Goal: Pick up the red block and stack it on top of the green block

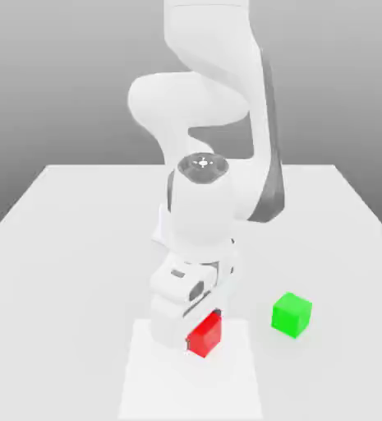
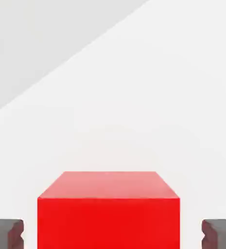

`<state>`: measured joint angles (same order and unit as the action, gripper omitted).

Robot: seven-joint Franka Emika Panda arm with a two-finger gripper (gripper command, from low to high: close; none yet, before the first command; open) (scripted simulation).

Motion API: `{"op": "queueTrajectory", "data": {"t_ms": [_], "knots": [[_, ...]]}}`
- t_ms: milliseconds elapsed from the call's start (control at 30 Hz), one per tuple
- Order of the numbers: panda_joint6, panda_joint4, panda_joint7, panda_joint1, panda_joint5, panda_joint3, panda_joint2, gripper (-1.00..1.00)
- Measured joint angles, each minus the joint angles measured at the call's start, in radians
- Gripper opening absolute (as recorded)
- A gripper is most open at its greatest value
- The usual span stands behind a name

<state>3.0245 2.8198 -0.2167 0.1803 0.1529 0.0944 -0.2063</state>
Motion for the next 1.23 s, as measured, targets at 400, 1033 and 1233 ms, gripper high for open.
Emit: {"op": "queueTrajectory", "data": {"t_ms": [400, 1033, 1233], "knots": [[-0.173, 0.03, 0.11, 0.016, -0.154, 0.058, 0.205, -1.0], [-0.118, 0.051, -0.238, 0.342, -0.152, -0.114, 0.168, 1.0], [-0.114, 0.051, -0.239, 0.343, -0.152, -0.114, 0.165, 1.0]]}}
